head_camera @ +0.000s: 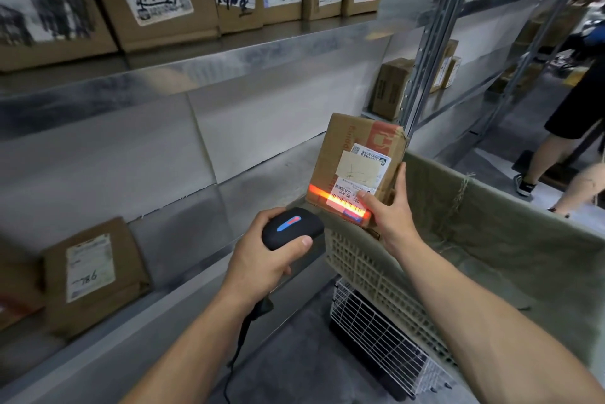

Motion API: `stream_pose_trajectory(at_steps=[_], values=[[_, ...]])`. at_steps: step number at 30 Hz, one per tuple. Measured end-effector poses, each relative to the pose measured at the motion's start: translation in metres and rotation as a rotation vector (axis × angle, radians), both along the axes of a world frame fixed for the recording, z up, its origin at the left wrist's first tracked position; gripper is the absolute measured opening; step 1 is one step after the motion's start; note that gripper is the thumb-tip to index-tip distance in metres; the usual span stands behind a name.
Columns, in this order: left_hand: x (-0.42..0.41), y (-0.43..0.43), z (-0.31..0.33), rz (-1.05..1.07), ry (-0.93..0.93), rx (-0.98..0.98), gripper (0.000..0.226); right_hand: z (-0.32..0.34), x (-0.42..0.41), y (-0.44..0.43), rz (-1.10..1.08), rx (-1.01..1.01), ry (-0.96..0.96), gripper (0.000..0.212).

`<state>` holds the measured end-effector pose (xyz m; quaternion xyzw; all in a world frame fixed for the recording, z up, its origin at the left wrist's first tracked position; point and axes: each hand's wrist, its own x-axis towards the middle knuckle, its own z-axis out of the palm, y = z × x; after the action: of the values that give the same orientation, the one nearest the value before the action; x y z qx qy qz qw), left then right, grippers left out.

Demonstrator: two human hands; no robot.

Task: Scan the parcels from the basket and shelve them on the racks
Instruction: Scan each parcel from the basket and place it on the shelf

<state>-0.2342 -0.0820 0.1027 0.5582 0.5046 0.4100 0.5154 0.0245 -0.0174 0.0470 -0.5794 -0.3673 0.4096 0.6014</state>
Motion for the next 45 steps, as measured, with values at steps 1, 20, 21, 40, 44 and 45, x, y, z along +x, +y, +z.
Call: stream_pose_trajectory(at_steps=[1, 20, 21, 40, 44, 45], values=[[-0.003, -0.001, 0.0, 0.002, -0.002, 0.006, 0.047, 0.001, -0.003, -0.001, -0.003, -0.001, -0.004, 0.105], [-0.015, -0.006, -0.002, -0.032, -0.046, 0.047, 0.048, 0.009, -0.005, -0.018, -0.059, 0.038, 0.018, 0.107], [-0.016, -0.005, -0.001, -0.03, -0.044, 0.051, 0.048, 0.009, -0.006, -0.018, -0.055, 0.041, 0.019, 0.107], [-0.087, -0.009, -0.007, 0.203, -0.043, 0.031, 0.055, 0.006, -0.103, 0.009, 0.219, 0.016, 0.056, 0.107], [-0.109, -0.017, -0.006, 0.307, -0.06, 0.023, 0.052, 0.005, -0.134, 0.022, 0.328, 0.01, 0.02, 0.106], [-0.113, -0.018, -0.006, 0.336, -0.058, 0.023, 0.052, 0.004, -0.141, 0.025, 0.362, 0.01, 0.012, 0.106]])
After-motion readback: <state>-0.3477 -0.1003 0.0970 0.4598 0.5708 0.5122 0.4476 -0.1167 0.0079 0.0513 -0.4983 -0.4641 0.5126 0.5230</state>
